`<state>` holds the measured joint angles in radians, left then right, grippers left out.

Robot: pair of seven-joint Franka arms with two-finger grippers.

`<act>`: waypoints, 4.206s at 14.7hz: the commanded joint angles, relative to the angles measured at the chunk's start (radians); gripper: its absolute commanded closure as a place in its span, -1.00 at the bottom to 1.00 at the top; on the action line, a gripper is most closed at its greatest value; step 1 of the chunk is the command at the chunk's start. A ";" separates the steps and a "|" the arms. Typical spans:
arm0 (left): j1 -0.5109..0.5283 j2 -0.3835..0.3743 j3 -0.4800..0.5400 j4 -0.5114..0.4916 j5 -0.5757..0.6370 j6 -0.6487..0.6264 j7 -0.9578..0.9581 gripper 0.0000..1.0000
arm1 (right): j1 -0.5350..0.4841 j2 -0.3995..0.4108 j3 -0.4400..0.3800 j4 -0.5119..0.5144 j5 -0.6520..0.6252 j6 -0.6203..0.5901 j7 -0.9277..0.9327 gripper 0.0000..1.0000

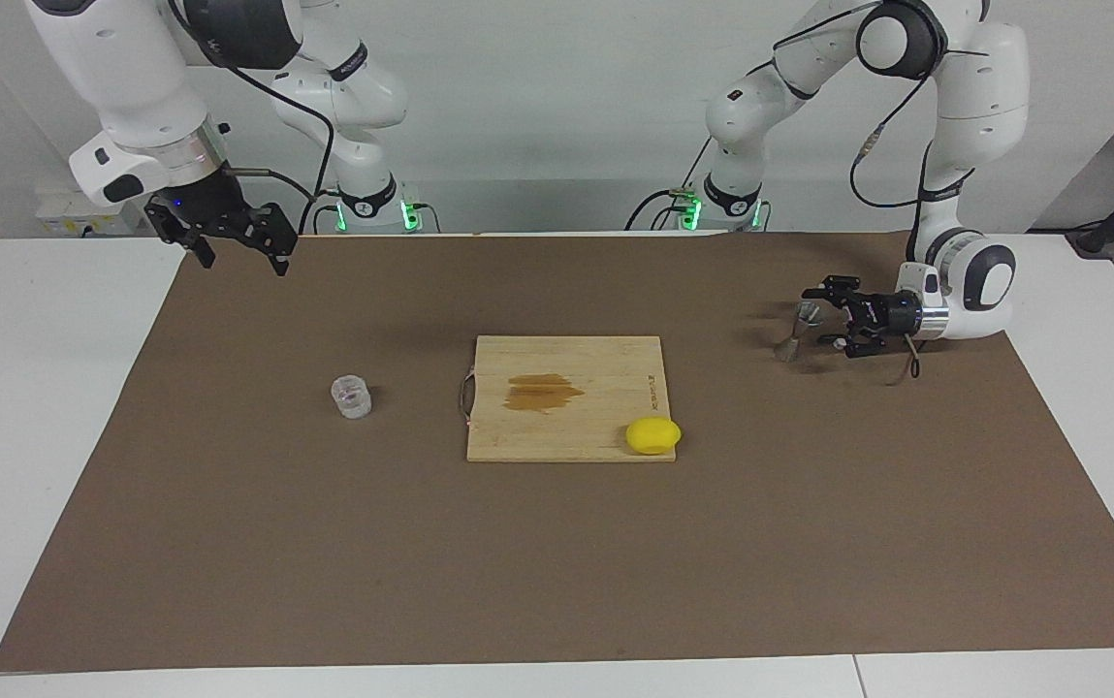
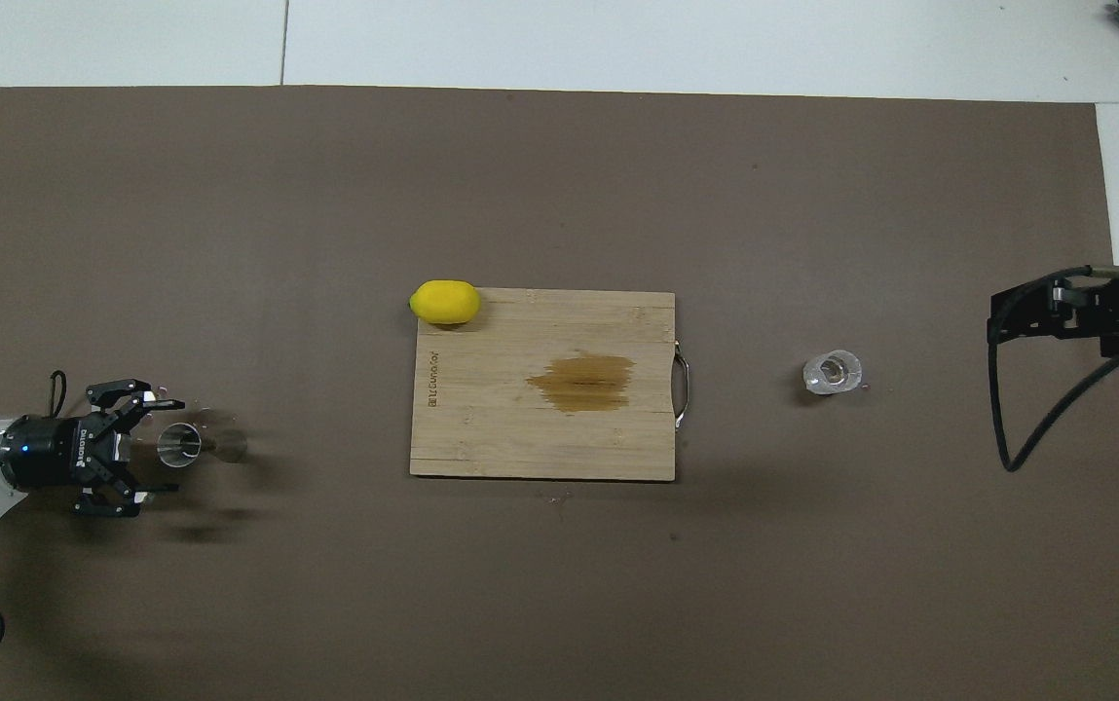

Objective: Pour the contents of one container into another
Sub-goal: 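Move the open left gripper to the small dark cup, then close the left gripper around the dark cup and lift it, then carry the dark cup with the left gripper onto the cutting board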

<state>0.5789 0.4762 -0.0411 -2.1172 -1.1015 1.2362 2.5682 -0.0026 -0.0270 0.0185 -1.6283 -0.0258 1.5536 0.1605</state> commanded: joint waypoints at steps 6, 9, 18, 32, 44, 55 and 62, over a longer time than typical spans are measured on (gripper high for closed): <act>-0.031 -0.019 0.014 -0.029 -0.020 -0.027 0.013 -0.75 | -0.010 -0.022 0.006 -0.022 0.010 -0.003 -0.009 -1.00; -0.040 -0.019 0.015 -0.029 -0.020 -0.027 0.013 -0.68 | -0.010 -0.022 0.005 -0.022 0.010 -0.003 -0.009 -1.00; -0.042 -0.018 0.015 -0.026 -0.020 -0.018 0.010 0.01 | -0.011 -0.022 0.005 -0.022 0.010 -0.001 -0.009 -1.00; -0.171 -0.042 0.014 0.025 -0.132 0.028 -0.143 0.83 | -0.010 -0.022 0.005 -0.022 0.010 -0.001 -0.009 -1.00; -0.401 -0.091 0.009 0.019 -0.354 0.123 -0.324 1.00 | -0.011 -0.022 0.005 -0.024 0.010 -0.001 -0.009 -1.00; -0.675 -0.142 0.006 -0.012 -0.638 0.354 -0.375 1.00 | -0.010 -0.022 0.006 -0.022 0.010 -0.001 -0.009 -1.00; -0.858 -0.134 0.006 -0.021 -0.874 0.531 -0.113 1.00 | -0.011 -0.022 0.005 -0.022 0.010 -0.003 -0.009 -1.00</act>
<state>-0.2292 0.3657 -0.0497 -2.1057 -1.9077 1.7179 2.3445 -0.0026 -0.0271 0.0185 -1.6283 -0.0258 1.5536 0.1605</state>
